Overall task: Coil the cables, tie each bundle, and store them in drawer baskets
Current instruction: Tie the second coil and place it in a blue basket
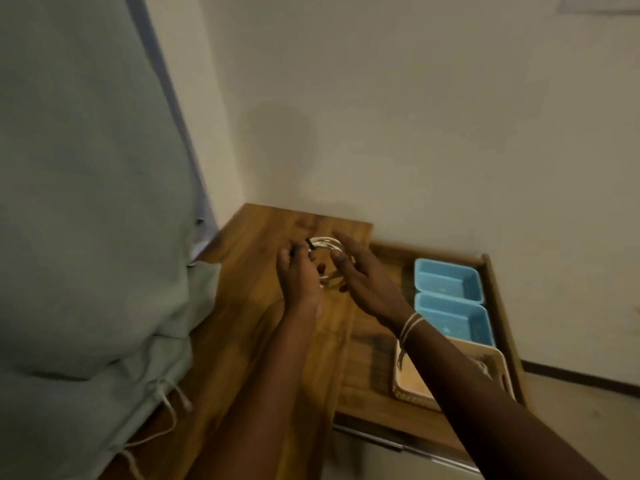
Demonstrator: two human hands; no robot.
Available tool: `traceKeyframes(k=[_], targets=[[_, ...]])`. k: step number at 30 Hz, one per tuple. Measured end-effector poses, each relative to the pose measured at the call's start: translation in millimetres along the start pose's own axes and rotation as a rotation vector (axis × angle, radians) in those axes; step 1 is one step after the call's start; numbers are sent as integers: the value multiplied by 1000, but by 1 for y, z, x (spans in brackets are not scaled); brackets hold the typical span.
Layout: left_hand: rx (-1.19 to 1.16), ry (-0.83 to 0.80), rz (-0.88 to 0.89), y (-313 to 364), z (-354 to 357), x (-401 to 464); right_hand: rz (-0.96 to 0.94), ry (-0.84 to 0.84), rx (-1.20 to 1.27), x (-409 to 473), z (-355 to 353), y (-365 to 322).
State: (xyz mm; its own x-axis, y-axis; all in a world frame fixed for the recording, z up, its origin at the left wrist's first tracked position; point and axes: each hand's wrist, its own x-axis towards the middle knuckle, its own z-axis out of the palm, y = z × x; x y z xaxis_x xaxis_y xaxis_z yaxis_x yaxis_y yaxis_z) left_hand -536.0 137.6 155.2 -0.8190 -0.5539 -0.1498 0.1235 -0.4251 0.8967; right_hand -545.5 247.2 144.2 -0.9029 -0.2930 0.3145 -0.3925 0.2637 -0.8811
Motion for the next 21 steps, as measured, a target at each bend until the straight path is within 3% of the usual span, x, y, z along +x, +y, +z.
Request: traceKeyframes(k=[5, 8, 15, 21], targets=[[282, -118, 59, -79, 65, 1, 196, 254, 51, 0, -81, 79], [535, -275, 80, -133, 113, 10, 334, 393, 10, 2, -137, 133], [861, -564, -102, -279, 201, 44, 629, 498, -48, 8, -224, 268], [808, -464, -411, -373, 217, 53, 873, 378, -215, 0, -235, 357]])
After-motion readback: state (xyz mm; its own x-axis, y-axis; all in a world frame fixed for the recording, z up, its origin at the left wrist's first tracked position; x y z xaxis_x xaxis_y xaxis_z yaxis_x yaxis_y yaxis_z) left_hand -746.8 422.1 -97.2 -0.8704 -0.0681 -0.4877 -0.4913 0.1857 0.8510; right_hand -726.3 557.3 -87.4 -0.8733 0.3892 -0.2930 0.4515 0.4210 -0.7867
